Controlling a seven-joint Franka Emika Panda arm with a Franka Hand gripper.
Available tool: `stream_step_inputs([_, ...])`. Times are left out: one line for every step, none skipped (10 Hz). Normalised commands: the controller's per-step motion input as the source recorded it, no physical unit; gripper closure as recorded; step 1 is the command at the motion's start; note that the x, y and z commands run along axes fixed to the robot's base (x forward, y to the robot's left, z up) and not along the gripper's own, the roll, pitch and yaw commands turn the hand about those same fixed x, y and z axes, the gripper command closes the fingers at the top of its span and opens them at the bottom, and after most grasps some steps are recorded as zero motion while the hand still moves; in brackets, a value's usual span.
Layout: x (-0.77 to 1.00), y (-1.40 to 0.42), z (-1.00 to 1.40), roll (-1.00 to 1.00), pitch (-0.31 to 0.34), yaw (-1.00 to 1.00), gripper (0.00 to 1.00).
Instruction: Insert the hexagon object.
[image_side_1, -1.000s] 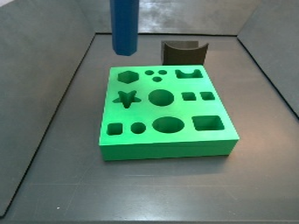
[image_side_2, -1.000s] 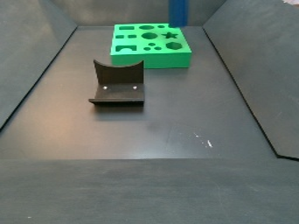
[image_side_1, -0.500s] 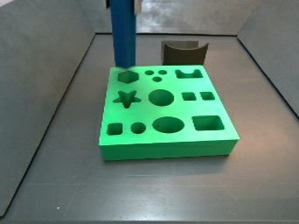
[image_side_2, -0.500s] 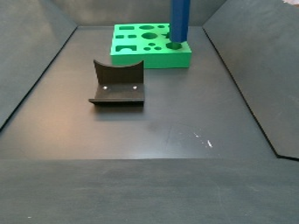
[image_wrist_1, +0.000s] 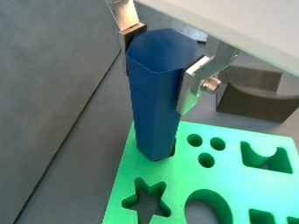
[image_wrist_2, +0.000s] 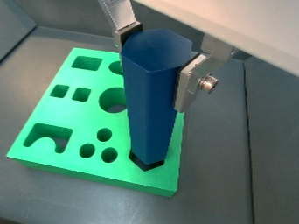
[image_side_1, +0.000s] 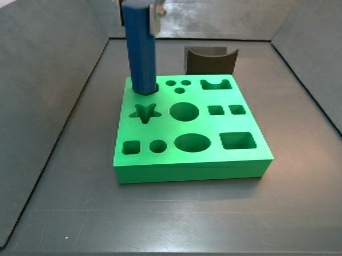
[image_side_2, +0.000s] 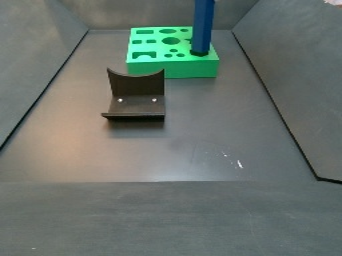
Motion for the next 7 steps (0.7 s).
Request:
stream_step_inputs([0.02, 0.07, -0.31, -0.03, 0.000, -0.05, 1.00])
stream_step_inputs([0.05, 0.13, -0.27, -0.03, 0.000, 0.00, 1.00])
stream_step_inputs([0.19, 0.17, -0.36, -0.04, 0.000, 0.00, 1.00])
stream_step_inputs([0.25, 0.17, -0.41, -0.04, 0.003, 0.02, 1.00])
stream_step_inputs([0.11, 0.10, -0.35, -0.04, 0.000, 0.00, 1.00])
stream_step_inputs([0.09, 0.00, -0.31, 0.00, 0.000, 0.02, 1.00])
stream_step_inputs([0.03, 0.00, -0.24, 0.07, 0.000, 0.01, 1.00])
